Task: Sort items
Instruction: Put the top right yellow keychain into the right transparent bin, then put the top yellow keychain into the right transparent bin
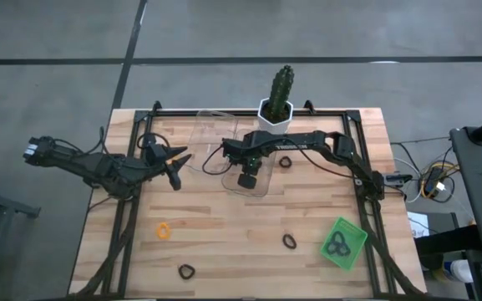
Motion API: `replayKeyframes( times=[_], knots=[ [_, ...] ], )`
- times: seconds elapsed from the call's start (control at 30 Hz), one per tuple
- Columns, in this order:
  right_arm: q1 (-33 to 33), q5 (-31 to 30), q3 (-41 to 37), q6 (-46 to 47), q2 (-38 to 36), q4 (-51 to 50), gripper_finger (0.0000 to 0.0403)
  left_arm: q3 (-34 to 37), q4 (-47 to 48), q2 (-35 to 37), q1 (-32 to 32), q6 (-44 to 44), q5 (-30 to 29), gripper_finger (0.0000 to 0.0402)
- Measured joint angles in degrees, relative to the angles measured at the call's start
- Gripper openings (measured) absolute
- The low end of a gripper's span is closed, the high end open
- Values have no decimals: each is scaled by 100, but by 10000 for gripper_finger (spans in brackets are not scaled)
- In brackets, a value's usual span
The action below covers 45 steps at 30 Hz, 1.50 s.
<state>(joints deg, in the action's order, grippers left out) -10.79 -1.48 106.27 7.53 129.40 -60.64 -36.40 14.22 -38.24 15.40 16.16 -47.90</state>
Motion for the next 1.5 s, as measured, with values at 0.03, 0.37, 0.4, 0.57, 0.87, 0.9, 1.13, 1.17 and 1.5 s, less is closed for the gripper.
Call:
replayKeyframes(
  times=[0.03, 0.37, 0.4, 0.57, 0.87, 0.9, 1.13, 1.17, 1.5],
  knots=[
    [0, 0, -1, 0, 0, -3, 53, 0, 0, 0, 0, -14, 0, 128],
    [0, 0, 61, -88, -45, -84, 136, 0, 2, -11, 0, -310, 0, 128],
    [2, 0, 105, -84, -79, -100, 139, 0, 0, -11, 0, -371, 0, 129],
    [11, 7, 272, -39, -469, -124, 143, 0, 109, -11, 4, -761, -122, 129],
    [52, -8, 318, 304, -1940, 46, 128, 13, 1681, -42, -2, -830, -2355, 129],
    [60, -17, 318, 330, -2133, 85, 127, 13, 1802, -46, -2, -686, -2532, 129],
    [173, -300, 318, 347, -3306, 546, 124, 13, 2115, -49, -5, 324, -2721, 129],
    [181, -314, 318, 345, -3442, 589, 125, 13, 2132, -48, -16, 410, -2719, 129],
    [268, -321, 314, 350, -4224, 664, 134, 7, 2116, -44, -580, 966, -2165, 129]
  ],
)
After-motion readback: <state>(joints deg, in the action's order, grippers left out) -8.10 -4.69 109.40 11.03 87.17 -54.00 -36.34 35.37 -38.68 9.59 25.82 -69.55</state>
